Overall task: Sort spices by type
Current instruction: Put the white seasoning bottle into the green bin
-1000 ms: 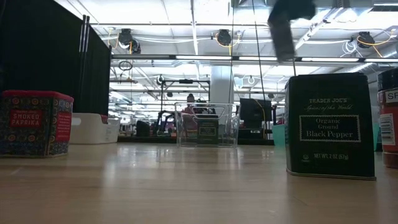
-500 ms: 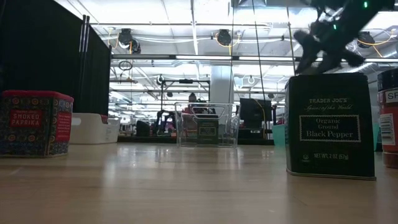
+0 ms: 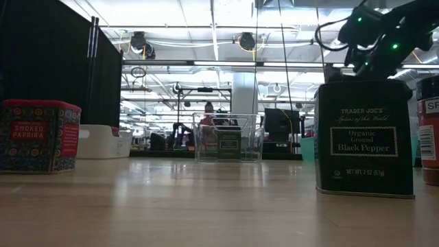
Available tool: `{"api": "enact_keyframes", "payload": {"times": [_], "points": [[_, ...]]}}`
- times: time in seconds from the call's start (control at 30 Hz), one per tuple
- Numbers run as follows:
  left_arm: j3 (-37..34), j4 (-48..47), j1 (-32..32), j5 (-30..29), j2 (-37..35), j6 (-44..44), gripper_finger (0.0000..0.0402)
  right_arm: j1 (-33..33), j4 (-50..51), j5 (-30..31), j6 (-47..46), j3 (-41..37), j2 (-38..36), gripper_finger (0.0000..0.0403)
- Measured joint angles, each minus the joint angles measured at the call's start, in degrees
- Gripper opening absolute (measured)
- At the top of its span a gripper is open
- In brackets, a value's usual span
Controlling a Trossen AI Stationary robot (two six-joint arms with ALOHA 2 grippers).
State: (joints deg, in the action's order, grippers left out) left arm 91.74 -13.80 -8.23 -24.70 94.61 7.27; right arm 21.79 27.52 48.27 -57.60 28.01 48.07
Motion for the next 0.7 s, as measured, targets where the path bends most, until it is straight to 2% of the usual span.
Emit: {"api": "enact_keyframes", "payload": {"times": [0.27, 0.7], "points": [[0.00, -0.09, 0.00, -2.92, 0.02, 0.00, 0.0279, -0.01, -7.62, 0.92, 1.08, 0.00, 7.24, 0.0173], [0.00, -0.71, 0.00, -4.11, 0.02, -0.09, 0.0279, -0.01, -9.36, 0.86, -4.85, 0.02, 16.39, 0.0173]]}}
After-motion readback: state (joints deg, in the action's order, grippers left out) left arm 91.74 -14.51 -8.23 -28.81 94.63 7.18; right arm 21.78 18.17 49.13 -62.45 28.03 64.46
